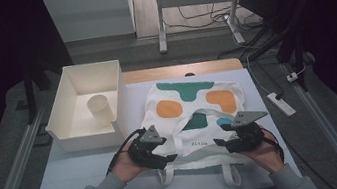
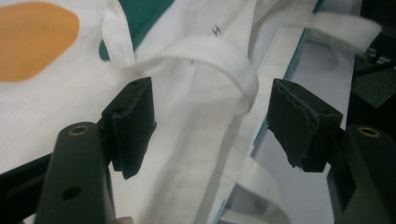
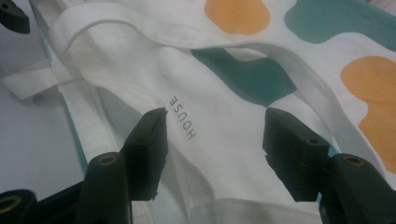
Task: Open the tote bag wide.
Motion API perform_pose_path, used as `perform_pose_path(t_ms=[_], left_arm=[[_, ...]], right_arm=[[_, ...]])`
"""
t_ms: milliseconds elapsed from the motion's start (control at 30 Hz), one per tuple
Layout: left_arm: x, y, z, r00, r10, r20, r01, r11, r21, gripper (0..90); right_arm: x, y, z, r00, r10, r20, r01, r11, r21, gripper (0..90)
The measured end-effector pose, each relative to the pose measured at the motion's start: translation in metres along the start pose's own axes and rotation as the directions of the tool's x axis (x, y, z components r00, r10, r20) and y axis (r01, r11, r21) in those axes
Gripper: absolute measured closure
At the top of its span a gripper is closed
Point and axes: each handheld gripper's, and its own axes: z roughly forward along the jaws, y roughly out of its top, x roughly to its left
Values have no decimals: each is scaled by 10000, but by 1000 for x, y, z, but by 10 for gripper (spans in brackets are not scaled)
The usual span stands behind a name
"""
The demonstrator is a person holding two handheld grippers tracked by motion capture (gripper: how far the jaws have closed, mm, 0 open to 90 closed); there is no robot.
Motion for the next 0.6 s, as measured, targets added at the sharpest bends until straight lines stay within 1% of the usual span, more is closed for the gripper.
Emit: perform_pose_path(t_ms=[100, 200, 367, 600], left_arm=[[0, -4, 4, 10000, 68, -38, -67, 9996, 283, 323], [0, -5, 9, 9999, 74, -101, -69, 9989, 457, 328], [-2, -6, 18, 9993, 306, -201, -288, 9961, 836, 350], [-2, -8, 24, 9994, 309, -131, -293, 9940, 1049, 407]], right_arm=[[0, 0, 1, 10000, -12, -25, 12, 10000, 31, 406], [2, 0, 2, 9999, -59, -82, 60, 10000, 56, 405], [6, 1, 5, 9996, -200, -193, 203, 9997, 145, 402], [8, 1, 8, 9992, -289, -277, 296, 9992, 279, 398]])
